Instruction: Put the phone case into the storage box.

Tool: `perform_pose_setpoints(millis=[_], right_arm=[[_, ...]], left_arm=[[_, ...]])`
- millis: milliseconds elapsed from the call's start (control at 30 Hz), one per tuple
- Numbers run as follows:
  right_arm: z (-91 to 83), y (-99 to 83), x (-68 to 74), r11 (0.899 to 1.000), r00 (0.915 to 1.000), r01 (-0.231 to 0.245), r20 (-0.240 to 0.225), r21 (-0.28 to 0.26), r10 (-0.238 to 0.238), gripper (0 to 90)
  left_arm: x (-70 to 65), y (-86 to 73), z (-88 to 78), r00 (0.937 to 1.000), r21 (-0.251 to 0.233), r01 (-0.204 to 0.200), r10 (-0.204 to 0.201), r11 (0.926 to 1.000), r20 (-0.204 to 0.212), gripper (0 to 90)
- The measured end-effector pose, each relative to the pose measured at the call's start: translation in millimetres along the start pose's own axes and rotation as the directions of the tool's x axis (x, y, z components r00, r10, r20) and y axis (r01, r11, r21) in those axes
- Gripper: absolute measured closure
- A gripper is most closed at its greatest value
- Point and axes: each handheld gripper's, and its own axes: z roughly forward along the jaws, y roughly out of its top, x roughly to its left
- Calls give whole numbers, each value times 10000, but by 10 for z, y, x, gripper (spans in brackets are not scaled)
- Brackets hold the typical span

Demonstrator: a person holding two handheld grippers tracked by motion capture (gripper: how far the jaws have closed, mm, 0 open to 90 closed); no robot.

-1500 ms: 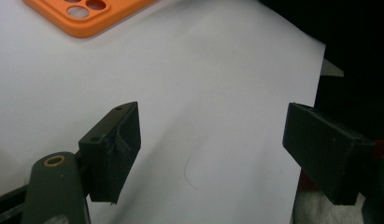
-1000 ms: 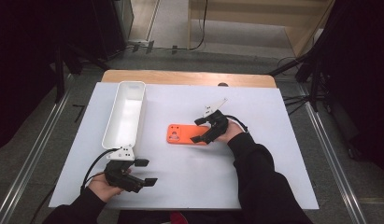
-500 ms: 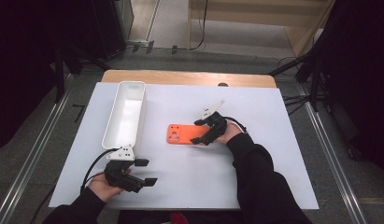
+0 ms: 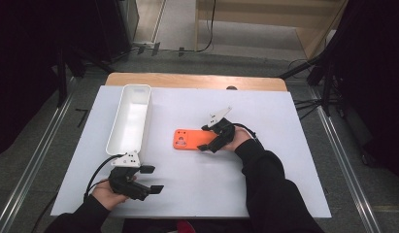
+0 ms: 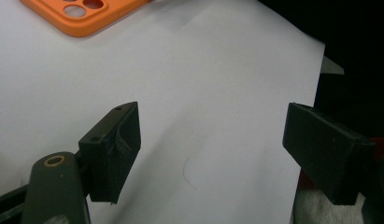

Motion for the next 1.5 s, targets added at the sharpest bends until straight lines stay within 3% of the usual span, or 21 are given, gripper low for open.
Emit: perform_pose_setpoints(millis=[267, 333, 967, 1367, 1500], right_arm=[[13, 3, 45, 9994, 9990, 313, 298, 174, -318, 109], [21, 4, 60, 9978, 9969, 614, 469, 257, -625, 107], [27, -2, 88, 9961, 9943, 857, 619, 202, -868, 120], [12, -3, 66, 9973, 9966, 726, 388, 147, -731, 138], [1, -3, 34, 9995, 9992, 302, 248, 38, -303, 138]], left_arm=[[-2, 1, 6, 10000, 58, -22, 22, 10000, -7, 196], [-6, 2, 11, 10000, 36, -8, 8, 10000, -16, 196], [-6, 11, 25, 10000, 114, -80, 80, 9999, 19, 196], [-1, -1, 10, 10000, 75, -7, 8, 10000, -25, 196], [1, -3, 12, 10000, 69, -1, 1, 10000, -28, 196]])
